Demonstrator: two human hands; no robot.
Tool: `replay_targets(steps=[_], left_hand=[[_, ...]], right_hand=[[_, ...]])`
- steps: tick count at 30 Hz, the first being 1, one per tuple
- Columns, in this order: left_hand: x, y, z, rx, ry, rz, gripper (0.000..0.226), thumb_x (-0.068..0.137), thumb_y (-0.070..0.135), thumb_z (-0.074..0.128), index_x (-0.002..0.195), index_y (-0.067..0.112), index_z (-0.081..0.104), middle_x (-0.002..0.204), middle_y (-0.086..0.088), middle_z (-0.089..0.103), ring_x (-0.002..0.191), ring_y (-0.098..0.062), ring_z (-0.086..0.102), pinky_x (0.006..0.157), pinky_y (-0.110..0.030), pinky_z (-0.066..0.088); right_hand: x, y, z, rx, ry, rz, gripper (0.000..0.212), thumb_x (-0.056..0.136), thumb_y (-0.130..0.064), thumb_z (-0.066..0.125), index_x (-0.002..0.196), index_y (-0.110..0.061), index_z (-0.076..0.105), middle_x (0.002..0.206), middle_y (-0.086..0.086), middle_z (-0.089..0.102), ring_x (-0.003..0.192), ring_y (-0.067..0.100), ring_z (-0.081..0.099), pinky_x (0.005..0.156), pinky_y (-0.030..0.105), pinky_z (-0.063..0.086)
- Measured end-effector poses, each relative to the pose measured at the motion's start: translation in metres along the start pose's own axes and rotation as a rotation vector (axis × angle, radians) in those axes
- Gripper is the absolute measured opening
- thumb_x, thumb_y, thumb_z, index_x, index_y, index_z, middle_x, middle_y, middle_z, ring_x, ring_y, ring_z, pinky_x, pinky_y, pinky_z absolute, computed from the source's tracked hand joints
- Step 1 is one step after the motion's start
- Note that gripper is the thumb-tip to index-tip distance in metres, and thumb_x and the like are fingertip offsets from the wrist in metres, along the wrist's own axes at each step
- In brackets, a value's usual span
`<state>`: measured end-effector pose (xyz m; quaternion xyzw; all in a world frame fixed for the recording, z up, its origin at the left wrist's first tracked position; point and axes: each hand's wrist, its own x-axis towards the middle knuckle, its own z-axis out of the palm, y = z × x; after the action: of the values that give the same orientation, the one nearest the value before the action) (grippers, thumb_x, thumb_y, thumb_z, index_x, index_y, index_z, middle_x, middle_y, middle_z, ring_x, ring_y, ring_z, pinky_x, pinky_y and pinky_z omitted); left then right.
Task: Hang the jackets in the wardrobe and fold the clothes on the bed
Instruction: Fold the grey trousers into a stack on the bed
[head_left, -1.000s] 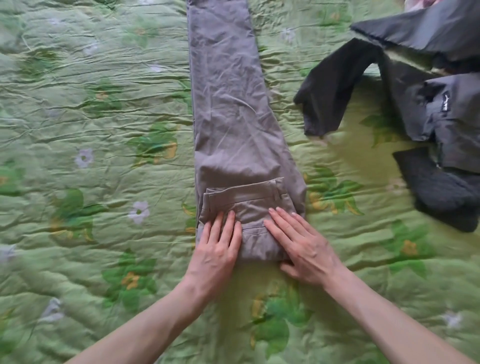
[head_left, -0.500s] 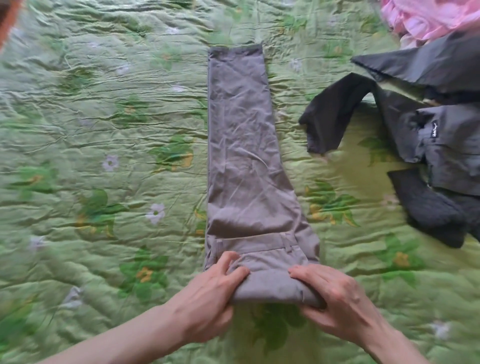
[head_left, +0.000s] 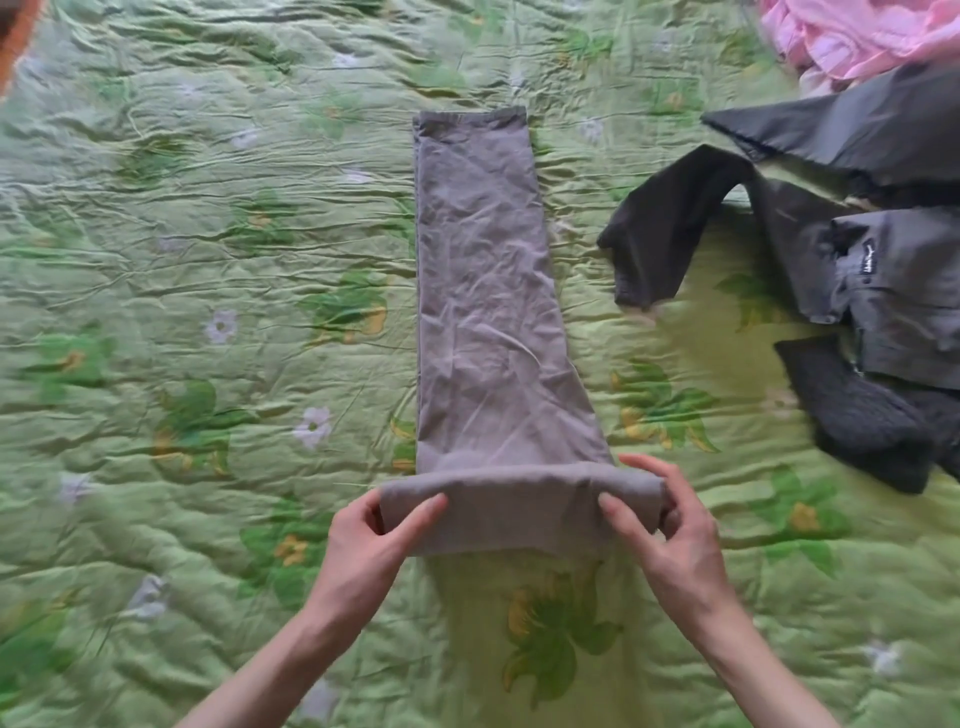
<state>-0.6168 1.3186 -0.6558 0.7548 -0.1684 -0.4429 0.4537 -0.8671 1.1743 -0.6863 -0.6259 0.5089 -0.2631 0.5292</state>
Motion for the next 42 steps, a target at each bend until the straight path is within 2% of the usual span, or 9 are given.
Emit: replay_targets(steps=[3, 7, 11, 17, 21, 24, 27, 31, 42], left_hand=[[0.013, -0.003, 0.01, -0.114, 0.071, -0.057, 0.037, 0.078, 0.045, 0.076, 0.1, 0.016, 0.08, 0.095, -0.001, 0.081, 0.092, -0.011, 0.074, 0.076, -0.022, 0.056], [0.036, -0.009, 0.022, -0.214, 0.033, -0.027, 0.036, 0.092, 0.047, 0.072, 0.114, 0.019, 0.076, 0.11, 0.001, 0.08, 0.106, -0.008, 0.072, 0.087, -0.022, 0.054], [0.054, -0.025, 0.023, -0.012, 0.028, 0.098, 0.048, 0.089, 0.045, 0.059, 0.13, 0.02, 0.06, 0.121, 0.004, 0.073, 0.115, -0.006, 0.067, 0.1, -0.031, 0.053], [0.077, -0.051, 0.021, 0.363, 0.102, 0.159, 0.04, 0.1, 0.047, 0.054, 0.13, 0.022, 0.044, 0.108, -0.005, 0.072, 0.102, -0.031, 0.071, 0.088, -0.046, 0.054], [0.089, -0.053, 0.036, 0.437, 0.217, 0.166, 0.032, 0.104, 0.036, 0.057, 0.131, 0.024, 0.043, 0.1, -0.013, 0.075, 0.093, -0.04, 0.072, 0.076, -0.044, 0.053], [0.083, -0.051, 0.052, 0.496, 0.368, 0.186, 0.056, 0.102, 0.028, 0.06, 0.151, 0.02, 0.035, 0.123, -0.021, 0.068, 0.107, -0.043, 0.068, 0.085, -0.049, 0.055], [0.081, -0.058, 0.056, 0.743, 0.495, 0.504, 0.06, 0.095, 0.008, 0.062, 0.153, 0.006, 0.044, 0.148, -0.023, 0.044, 0.136, -0.042, 0.047, 0.113, -0.054, 0.042], [0.098, -0.074, 0.048, 1.06, 0.127, 0.95, 0.058, 0.094, 0.003, 0.055, 0.151, 0.01, 0.053, 0.165, -0.021, 0.035, 0.157, -0.034, 0.026, 0.127, -0.052, 0.024], [0.111, -0.075, 0.032, 1.274, -0.149, 0.809, 0.104, 0.089, 0.079, 0.049, 0.166, 0.015, 0.019, 0.173, -0.02, 0.006, 0.161, -0.038, 0.002, 0.127, -0.058, 0.015]], right_hand=[[0.016, 0.019, 0.004, -0.095, -0.058, 0.065, 0.072, 0.078, -0.086, 0.059, 0.117, -0.026, 0.07, 0.105, -0.006, 0.077, 0.101, 0.016, 0.071, 0.091, 0.047, 0.057], [0.04, 0.027, 0.016, -0.214, -0.063, 0.043, 0.069, 0.085, -0.078, 0.044, 0.131, -0.029, 0.058, 0.114, -0.013, 0.07, 0.115, 0.012, 0.066, 0.092, 0.017, 0.049], [0.066, 0.035, 0.036, -0.302, 0.005, -0.017, 0.09, 0.094, -0.076, 0.033, 0.154, -0.01, 0.042, 0.14, 0.011, 0.064, 0.128, 0.027, 0.061, 0.108, 0.035, 0.048], [0.092, 0.047, 0.055, -0.434, 0.033, 0.016, 0.067, 0.093, -0.077, 0.031, 0.096, -0.015, 0.054, 0.086, 0.019, 0.07, 0.086, 0.043, 0.067, 0.07, 0.046, 0.049], [0.089, 0.055, 0.06, -0.493, 0.241, 0.05, 0.033, 0.103, -0.048, 0.052, 0.113, -0.018, 0.059, 0.102, 0.014, 0.073, 0.091, 0.04, 0.069, 0.07, 0.041, 0.049], [0.084, 0.054, 0.059, -0.514, 0.32, -0.176, 0.042, 0.103, -0.036, 0.05, 0.137, -0.013, 0.057, 0.125, 0.009, 0.063, 0.113, 0.029, 0.061, 0.091, 0.039, 0.051], [0.084, 0.062, 0.055, -0.691, 0.117, -0.531, 0.059, 0.102, -0.033, 0.051, 0.151, -0.001, 0.048, 0.154, 0.017, 0.047, 0.147, 0.029, 0.042, 0.122, 0.041, 0.033], [0.088, 0.077, 0.052, -0.858, -0.142, -0.71, 0.066, 0.103, -0.045, 0.048, 0.154, -0.004, 0.043, 0.165, 0.012, 0.036, 0.157, 0.032, 0.025, 0.125, 0.054, 0.025], [0.101, 0.086, 0.06, -1.028, -0.26, -0.629, 0.08, 0.103, -0.06, 0.032, 0.162, -0.007, 0.028, 0.172, 0.013, 0.018, 0.16, 0.035, 0.011, 0.126, 0.054, 0.02]])
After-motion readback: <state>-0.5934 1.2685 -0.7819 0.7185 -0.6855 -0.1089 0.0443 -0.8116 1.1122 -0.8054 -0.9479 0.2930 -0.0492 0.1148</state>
